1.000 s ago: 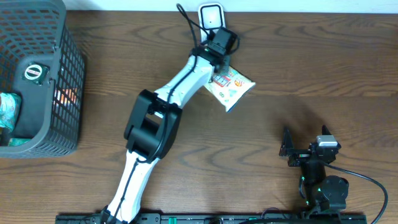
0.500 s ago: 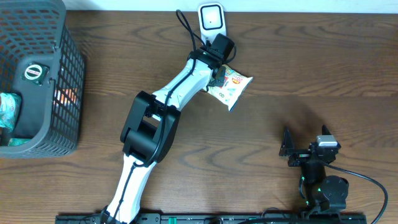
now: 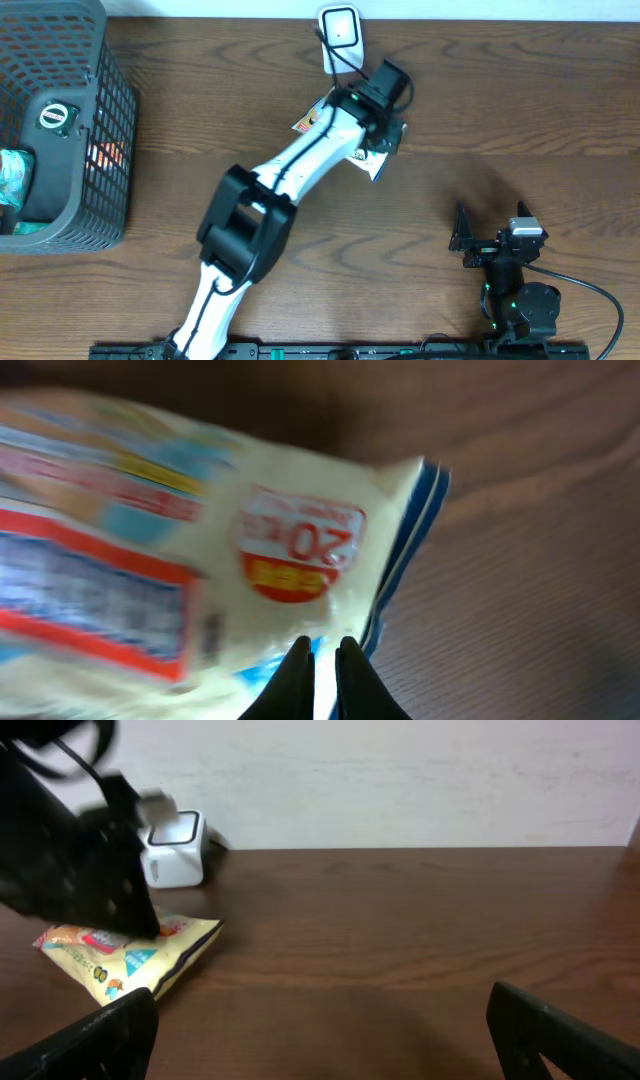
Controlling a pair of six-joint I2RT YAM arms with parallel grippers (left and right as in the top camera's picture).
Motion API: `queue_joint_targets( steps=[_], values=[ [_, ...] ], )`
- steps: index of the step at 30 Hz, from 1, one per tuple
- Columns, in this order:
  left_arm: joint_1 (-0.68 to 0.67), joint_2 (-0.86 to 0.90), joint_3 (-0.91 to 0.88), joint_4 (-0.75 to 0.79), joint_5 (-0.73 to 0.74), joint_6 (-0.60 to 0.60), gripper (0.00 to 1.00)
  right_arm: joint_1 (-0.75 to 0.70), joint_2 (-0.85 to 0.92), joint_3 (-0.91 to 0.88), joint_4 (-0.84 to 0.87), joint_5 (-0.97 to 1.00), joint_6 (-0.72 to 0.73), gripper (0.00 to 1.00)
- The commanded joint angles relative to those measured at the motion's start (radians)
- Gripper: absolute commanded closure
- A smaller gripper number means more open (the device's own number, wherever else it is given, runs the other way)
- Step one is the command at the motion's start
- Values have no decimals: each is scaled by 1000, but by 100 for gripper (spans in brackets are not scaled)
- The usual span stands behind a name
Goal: Scan the item barcode
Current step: 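Lower the wipes pack onto the table and release it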
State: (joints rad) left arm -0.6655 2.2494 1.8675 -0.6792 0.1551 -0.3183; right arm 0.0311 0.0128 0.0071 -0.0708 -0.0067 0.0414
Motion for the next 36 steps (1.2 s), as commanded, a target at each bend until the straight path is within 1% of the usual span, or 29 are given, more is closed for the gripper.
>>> queue_joint_targets(
  steps=[1, 4, 6, 8, 10, 11, 13, 14, 15, 17, 18, 20, 22, 26, 28, 31, 34, 35, 36],
  values=[
    [5, 82, -7, 3, -10, -16, 87, -6, -3, -2, -4, 1, 6, 1],
    [6, 128, -7, -1, -9, -15, 87, -6, -3, -2, -4, 1, 6, 1],
    [6, 108, -5, -1, -9, -15, 87, -6, -3, -2, -4, 1, 6, 1],
    [8, 67, 0, 0, -9, 5, 87, -6, -3, -2, -4, 1, 6, 1],
    [9, -8, 7, 4, -10, 57, 83, -6, -3, -2, -4, 1, 6, 1],
    [11, -43, 8, 8, -18, 78, 83, -6, -3, -2, -4, 1, 6, 1],
    [18, -104, 8, 15, -95, 86, 83, -6, -3, -2, -4, 1, 6, 1],
    [29, -136, 8, 28, -194, 87, 79, -6, -3, -2, -4, 1, 6, 1],
    [37, -144, 8, 37, -241, 87, 79, -6, -3, -2, -4, 1, 6, 1],
    [64, -141, 7, 57, -317, 98, 79, -6, -3, -2, -4, 1, 6, 1],
    [83, -131, 4, 64, -325, 97, 79, -6, -3, -2, -4, 1, 6, 1],
    [139, -89, 2, 80, -324, 97, 77, -6, -3, -2, -4, 1, 6, 1],
    [183, -31, 2, 102, -320, 97, 73, -6, -3, -2, -4, 1, 6, 1],
    [206, 59, 2, 103, -313, 97, 72, -6, -3, -2, -4, 1, 6, 1],
    [205, 85, 2, 89, -245, 97, 72, -6, -3, -2, -4, 1, 6, 1],
    [204, 95, 2, 35, -243, 97, 72, -6, -3, -2, -4, 1, 6, 1],
    [206, 94, 2, -61, -330, 95, 72, -6, -3, -2, -4, 1, 6, 1],
    [206, 93, 2, -92, -358, 77, 72, -6, -3, -2, -4, 1, 6, 1],
    [206, 89, 3, -142, -404, 28, 72, -6, -3, -2, -4, 1, 6, 1]
  ],
)
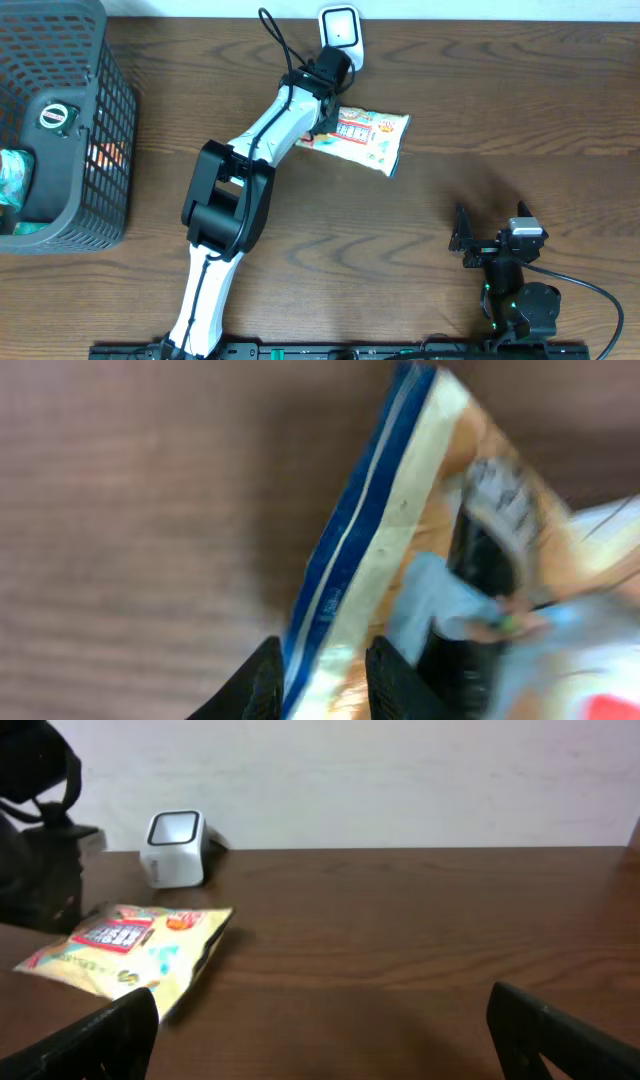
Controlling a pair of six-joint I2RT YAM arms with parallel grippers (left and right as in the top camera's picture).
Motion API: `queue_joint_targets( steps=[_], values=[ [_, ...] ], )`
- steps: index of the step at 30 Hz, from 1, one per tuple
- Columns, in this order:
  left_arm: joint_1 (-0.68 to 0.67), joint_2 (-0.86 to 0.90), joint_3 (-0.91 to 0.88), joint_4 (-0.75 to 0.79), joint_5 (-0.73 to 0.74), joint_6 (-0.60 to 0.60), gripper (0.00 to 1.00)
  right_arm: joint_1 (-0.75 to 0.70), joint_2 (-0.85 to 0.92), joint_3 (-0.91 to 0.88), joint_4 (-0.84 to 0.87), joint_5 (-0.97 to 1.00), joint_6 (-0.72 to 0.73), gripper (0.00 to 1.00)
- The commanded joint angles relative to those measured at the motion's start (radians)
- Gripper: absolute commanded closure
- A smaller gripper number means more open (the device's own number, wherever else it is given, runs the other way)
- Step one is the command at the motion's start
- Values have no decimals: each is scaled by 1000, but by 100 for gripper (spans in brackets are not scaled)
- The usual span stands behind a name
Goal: Scan the item barcode
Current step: 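Lower the wipes pack onto the table and release it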
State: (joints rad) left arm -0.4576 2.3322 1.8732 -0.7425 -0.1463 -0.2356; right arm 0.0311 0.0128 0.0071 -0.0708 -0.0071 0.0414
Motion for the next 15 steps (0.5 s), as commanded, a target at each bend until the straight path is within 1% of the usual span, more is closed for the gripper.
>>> queue_joint_targets(
  steps=[1, 4, 8, 11, 13, 15],
  values=[
    [-2, -1, -1, -109, -122, -83, 72, -6, -3, -2, -4, 1, 6, 1],
    [-4, -45, 8, -139, -128, -92, 72, -6, -3, -2, -4, 1, 6, 1],
    [-4, -173, 14, -106, -123, -92, 72, -6, -3, -2, -4, 1, 6, 1],
    [-4, -224, 14, -54, -14, -91, 72, -6, -3, -2, -4, 1, 6, 1],
    [-5, -212, 8, -23, 128, -92, 72, -6, -3, -2, -4, 2, 6, 1],
    [-10, -181, -11, -18, 156, -93, 72, -6, -3, -2, -4, 2, 6, 1]
  ],
)
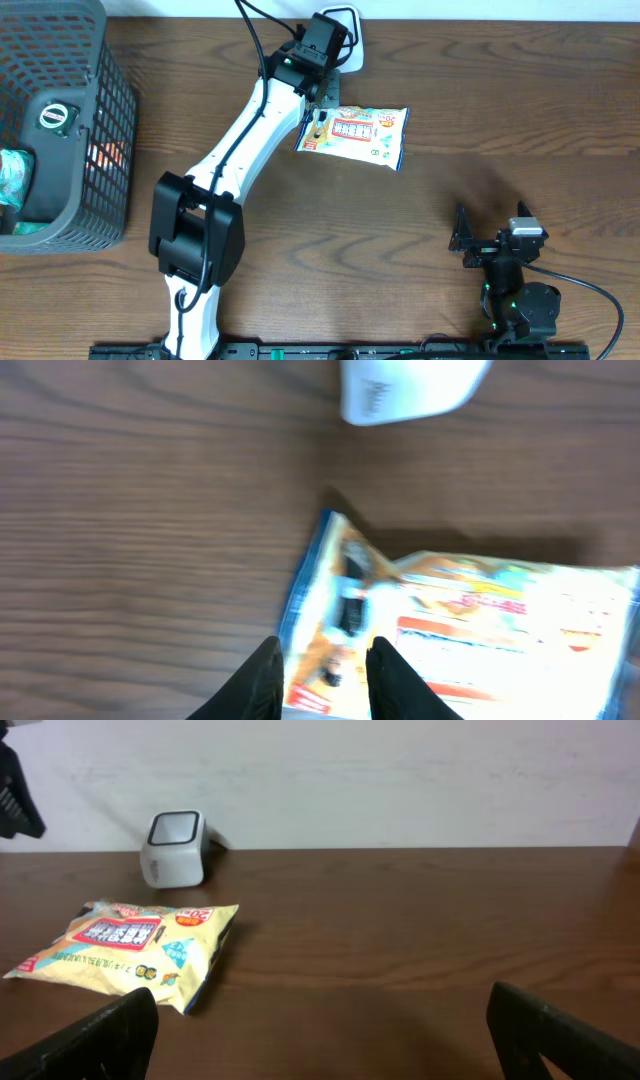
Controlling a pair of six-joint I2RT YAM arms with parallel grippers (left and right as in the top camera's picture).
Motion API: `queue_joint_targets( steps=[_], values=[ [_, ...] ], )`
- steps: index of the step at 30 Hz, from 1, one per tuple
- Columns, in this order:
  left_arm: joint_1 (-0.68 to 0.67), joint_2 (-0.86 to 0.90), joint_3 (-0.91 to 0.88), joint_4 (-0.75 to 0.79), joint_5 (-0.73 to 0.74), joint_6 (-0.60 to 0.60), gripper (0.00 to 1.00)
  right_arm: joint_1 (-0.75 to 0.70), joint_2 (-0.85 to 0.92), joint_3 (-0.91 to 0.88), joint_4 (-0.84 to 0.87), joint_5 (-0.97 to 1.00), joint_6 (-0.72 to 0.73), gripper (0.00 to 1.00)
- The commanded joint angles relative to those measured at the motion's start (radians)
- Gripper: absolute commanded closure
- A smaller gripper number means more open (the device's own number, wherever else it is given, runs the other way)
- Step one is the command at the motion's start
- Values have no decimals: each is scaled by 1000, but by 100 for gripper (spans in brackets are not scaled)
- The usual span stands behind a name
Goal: Scan the item barcode
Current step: 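Lower the wipes pack onto the table and release it, then reach the left gripper into the basket and grasp the green pack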
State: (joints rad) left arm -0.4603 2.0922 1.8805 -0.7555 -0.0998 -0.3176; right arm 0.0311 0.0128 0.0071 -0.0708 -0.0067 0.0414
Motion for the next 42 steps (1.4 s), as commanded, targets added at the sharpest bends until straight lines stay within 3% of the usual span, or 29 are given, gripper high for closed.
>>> queue_joint_targets(
  steps=[1, 5, 6, 8, 14, 24, 30, 34, 38, 39, 42],
  values=[
    [-11, 79, -24, -5, 113, -16, 72, -6, -3, -2, -4, 1, 6, 1],
    [-32, 169, -28, 0, 113, -29, 71, -6, -3, -2, -4, 1, 6, 1],
    [-40, 197, -28, 5, 111, -28, 66, -6, -3, -2, -4, 1, 6, 1],
    [-43, 224, -28, 5, 103, -28, 65, -6, -3, -2, -4, 1, 6, 1],
    [-43, 203, -28, -61, 32, -40, 66, -6, -3, -2, -4, 1, 6, 1],
    [-34, -47, -21, -44, -32, -60, 64, -6, -3, -2, -4, 1, 6, 1],
    [35, -223, -21, 74, -287, 97, 45, -6, -3, -2, -4, 1, 6, 1],
    [164, -325, -21, 150, -365, 100, 26, -6, -3, -2, -4, 1, 6, 1],
    [344, -388, -21, 201, -353, 100, 25, -6, -3, -2, -4, 1, 6, 1],
    [472, -410, -21, 209, -311, 100, 24, -6, -3, -2, -4, 1, 6, 1],
    [603, -413, -21, 198, -228, 100, 20, -6, -3, -2, -4, 1, 6, 1]
  ],
)
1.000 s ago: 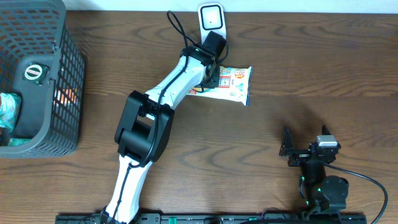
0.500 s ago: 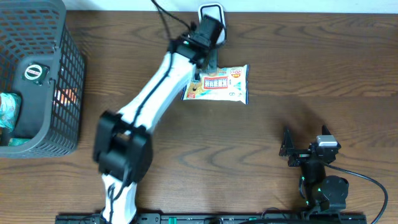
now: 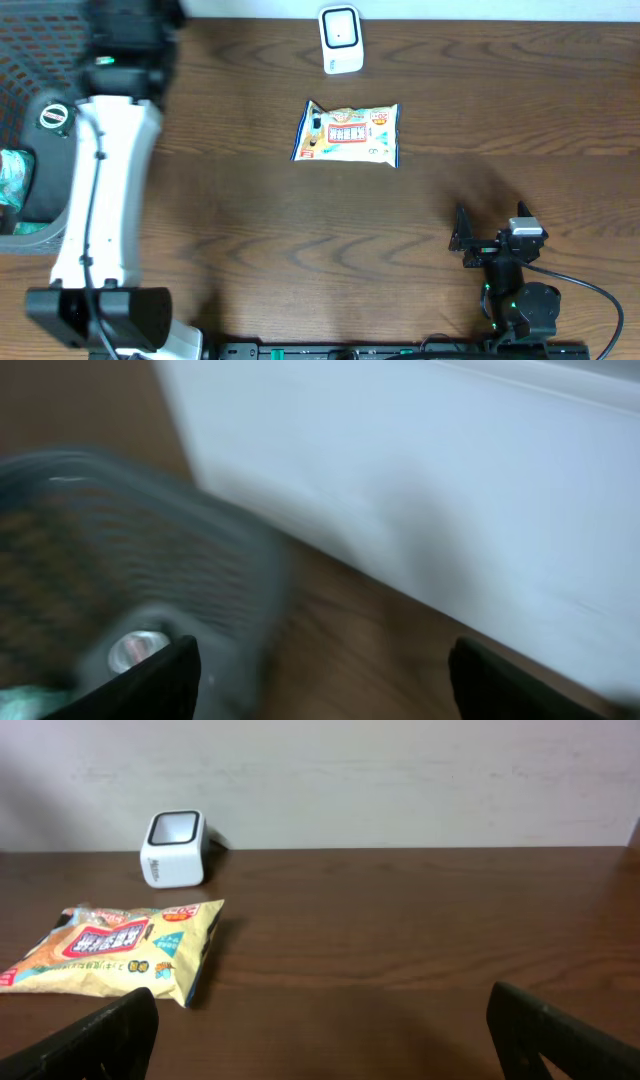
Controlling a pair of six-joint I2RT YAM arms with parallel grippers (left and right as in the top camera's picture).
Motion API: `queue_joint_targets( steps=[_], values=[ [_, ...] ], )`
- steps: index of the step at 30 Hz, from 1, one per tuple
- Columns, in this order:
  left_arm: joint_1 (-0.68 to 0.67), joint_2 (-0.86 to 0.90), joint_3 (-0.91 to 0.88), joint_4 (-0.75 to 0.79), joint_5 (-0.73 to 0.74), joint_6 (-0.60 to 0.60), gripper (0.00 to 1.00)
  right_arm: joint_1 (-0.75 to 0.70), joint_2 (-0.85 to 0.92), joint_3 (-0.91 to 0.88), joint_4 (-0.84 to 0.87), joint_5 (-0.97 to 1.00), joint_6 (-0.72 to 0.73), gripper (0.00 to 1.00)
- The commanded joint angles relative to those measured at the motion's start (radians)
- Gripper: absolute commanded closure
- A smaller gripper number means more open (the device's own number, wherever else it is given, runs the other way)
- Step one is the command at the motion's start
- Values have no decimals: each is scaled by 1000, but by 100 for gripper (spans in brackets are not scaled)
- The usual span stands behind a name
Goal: Scan the item barcode
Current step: 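Reach the left gripper into the basket and grasp the green pack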
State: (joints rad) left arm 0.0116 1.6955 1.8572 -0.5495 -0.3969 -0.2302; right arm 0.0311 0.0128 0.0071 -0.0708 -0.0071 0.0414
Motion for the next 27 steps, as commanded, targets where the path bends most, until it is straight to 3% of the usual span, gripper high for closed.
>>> queue_joint_targets(
  steps=[1, 5, 14, 20, 25, 27],
  values=[
    [161, -16, 2, -15, 92, 13, 20, -6, -3, -2, -4, 1, 6, 1],
    [313, -7, 0, -62, 190, 12, 19, -6, -3, -2, -4, 2, 6, 1],
    [537, 45, -1, -105, 191, 23, 17, -6, -3, -2, -4, 1, 6, 1],
    [637, 130, -2, -183, 207, 130, 14, -6, -3, -2, -4, 2, 6, 1],
    [644, 244, -2, -183, 363, 375, 14, -6, -3, -2, -4, 1, 6, 1],
    [644, 280, -2, -183, 351, 380, 14, -6, -3, -2, -4, 1, 6, 1]
  ],
)
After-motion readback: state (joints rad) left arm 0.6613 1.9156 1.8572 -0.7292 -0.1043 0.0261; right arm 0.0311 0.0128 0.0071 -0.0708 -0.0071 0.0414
